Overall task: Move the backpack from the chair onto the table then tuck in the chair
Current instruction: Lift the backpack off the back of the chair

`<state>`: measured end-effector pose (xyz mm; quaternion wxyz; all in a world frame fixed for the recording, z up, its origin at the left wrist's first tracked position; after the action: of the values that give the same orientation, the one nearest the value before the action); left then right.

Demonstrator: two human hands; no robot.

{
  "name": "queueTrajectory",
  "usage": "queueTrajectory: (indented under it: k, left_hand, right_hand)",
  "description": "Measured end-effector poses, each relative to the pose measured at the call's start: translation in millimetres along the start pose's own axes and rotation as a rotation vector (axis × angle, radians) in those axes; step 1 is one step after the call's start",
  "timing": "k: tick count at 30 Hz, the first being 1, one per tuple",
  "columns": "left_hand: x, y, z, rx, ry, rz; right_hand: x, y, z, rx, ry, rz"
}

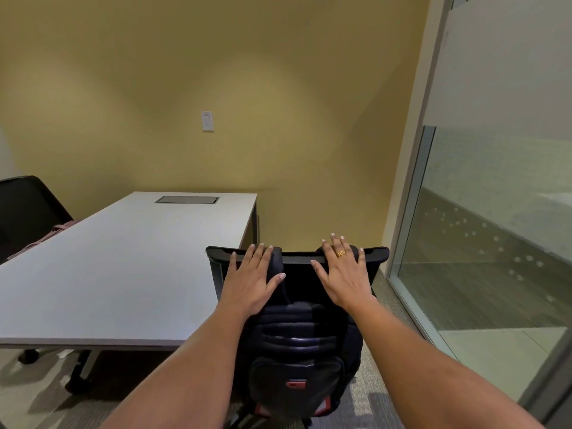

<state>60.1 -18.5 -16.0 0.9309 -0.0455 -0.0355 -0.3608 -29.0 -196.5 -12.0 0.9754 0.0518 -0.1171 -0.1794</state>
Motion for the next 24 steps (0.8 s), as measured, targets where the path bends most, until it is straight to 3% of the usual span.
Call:
queueTrajectory:
  k: [10, 15, 20, 24]
  left_hand:
    - [27.8, -9.9, -1.7, -0.112, -0.028, 0.022]
    - [35.1, -21.9, -5.0, -0.124, -0.107, 0.134]
    - [40.9, -34.3, -7.2, -0.163, -0.168, 0.266]
    - [48.8, -49.7, -4.0, -0.309, -0.203, 0.469]
  right_hand:
    - [9.4, -28.1, -9.6, 0.034, 0.048, 0.142]
    - [15.6, -36.1, -3.2, 0.008, 0.093, 0.218]
    - [31.2, -56.2, 13.4, -0.076, 0.177, 0.463]
    - [47.3, -73.8, 22.4, -0.132, 0.285, 0.610]
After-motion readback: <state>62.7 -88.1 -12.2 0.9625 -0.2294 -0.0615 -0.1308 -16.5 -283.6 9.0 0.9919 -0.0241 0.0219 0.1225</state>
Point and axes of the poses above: each hand's wrist, its own x-axis towards the middle knuckle, its own z-axis out of the back of the hand, y = z × x, the point moved 1 cm from there along x, towards the middle knuckle, and after that the axes turned 13 degrees about y, right-handed, at the moved point
